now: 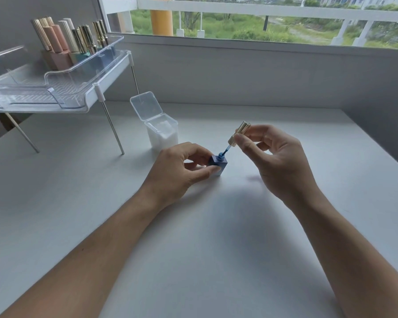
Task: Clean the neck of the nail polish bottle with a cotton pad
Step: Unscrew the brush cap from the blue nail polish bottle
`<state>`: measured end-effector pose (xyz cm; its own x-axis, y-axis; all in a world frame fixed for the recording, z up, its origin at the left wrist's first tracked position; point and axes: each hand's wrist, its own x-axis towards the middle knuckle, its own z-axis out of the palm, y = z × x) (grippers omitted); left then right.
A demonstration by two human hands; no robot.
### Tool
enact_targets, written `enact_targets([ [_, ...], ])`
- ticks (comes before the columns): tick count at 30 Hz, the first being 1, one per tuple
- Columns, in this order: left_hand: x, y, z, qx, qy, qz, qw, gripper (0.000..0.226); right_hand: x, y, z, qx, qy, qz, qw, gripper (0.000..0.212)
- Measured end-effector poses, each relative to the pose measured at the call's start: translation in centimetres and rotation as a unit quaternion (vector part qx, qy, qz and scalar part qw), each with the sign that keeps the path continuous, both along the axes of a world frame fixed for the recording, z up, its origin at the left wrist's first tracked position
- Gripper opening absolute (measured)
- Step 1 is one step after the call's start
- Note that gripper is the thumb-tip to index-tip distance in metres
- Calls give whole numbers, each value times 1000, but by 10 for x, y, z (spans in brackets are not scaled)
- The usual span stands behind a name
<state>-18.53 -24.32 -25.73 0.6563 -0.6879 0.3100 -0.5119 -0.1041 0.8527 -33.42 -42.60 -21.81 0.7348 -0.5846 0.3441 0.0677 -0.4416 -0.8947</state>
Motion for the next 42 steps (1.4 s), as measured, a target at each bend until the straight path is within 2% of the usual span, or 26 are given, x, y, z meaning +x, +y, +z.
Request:
enact_targets([
  [16,1,0,0,2,7,-7,1000,20,2,-1,-1,49,-7,-3,999,9],
  [42,0,1,1,-2,7,-9,1000,20,1,4,0,22,26,-16,999,17],
])
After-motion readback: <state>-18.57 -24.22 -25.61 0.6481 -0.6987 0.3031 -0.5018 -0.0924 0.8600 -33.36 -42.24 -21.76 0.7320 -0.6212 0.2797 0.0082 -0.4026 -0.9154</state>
